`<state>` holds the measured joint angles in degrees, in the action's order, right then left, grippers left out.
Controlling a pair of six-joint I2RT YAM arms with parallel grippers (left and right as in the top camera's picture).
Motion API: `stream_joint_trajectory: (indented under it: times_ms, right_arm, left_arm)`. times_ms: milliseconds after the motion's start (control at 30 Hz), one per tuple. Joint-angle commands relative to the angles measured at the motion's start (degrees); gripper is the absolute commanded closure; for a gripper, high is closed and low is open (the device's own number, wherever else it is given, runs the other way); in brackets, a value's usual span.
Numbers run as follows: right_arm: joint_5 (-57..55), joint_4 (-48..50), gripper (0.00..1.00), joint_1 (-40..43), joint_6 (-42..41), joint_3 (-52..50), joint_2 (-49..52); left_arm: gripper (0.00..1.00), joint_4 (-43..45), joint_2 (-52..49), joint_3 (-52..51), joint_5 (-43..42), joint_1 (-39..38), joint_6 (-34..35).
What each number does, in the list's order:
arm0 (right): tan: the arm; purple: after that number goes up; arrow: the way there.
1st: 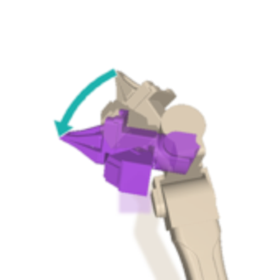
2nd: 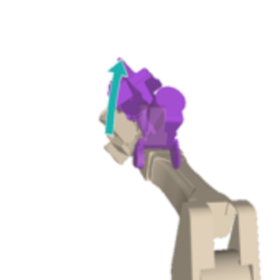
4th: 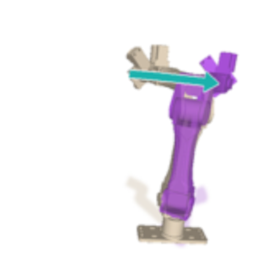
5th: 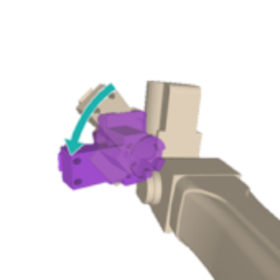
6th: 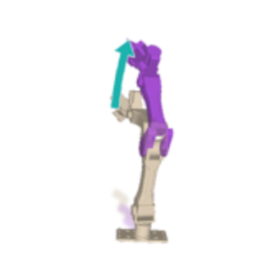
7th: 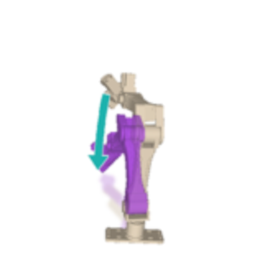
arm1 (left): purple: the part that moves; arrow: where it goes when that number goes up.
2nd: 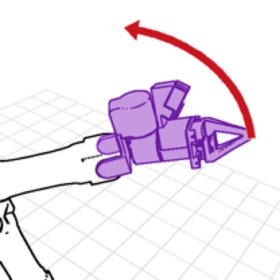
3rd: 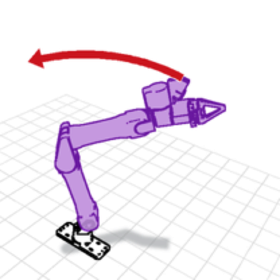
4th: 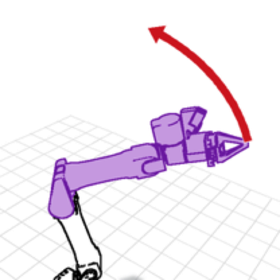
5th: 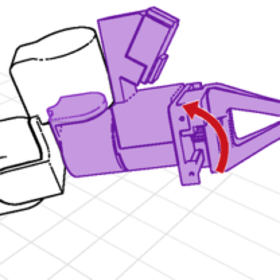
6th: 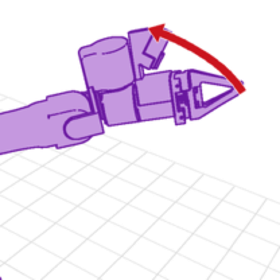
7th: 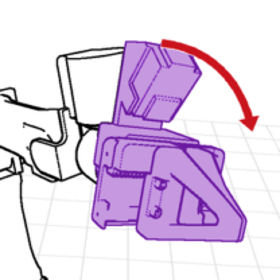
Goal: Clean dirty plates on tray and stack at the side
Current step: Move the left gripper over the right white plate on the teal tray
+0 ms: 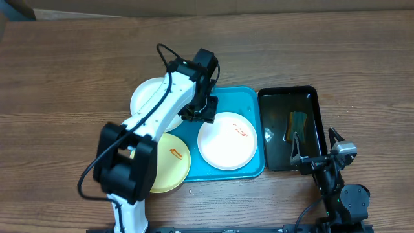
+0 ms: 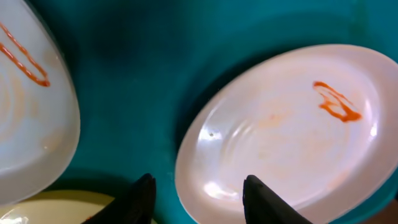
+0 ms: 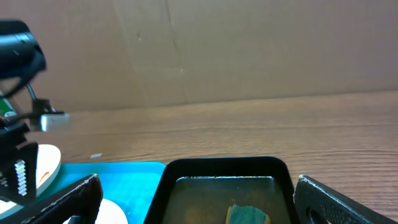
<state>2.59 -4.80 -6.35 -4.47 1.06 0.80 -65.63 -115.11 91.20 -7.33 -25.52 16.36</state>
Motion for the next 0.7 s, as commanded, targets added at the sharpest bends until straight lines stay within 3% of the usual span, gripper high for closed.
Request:
stream_joint_trajectory:
  times_ms: [0,300,433,667]
  right_arm:
    - [-0.09,0.15,0.0,0.42,-0.17,-0.59,-0.39]
    - [-0.09,0.15,0.0,0.42,-0.17,-0.59,-0.39]
    - [-0.09,0.15,0.0,0.42,-0.17,-0.59,-0.39]
    - [-0.09,0.15,0.0,0.42,-0.17,-0.59,-0.39]
  left_arm:
    - [0.59,0.35,-2.89,-0.31,1.95,-0.02,0.17]
    - [0.65,1.53,-7.3,-0.31,1.95,-0.04,0.15]
    - [0.77,2.38,-7.45,-0.31,1.99,-0.02,0.13]
    - [0.87,5.51,-7.45,-0.31,2.01,-0.13,-0.09]
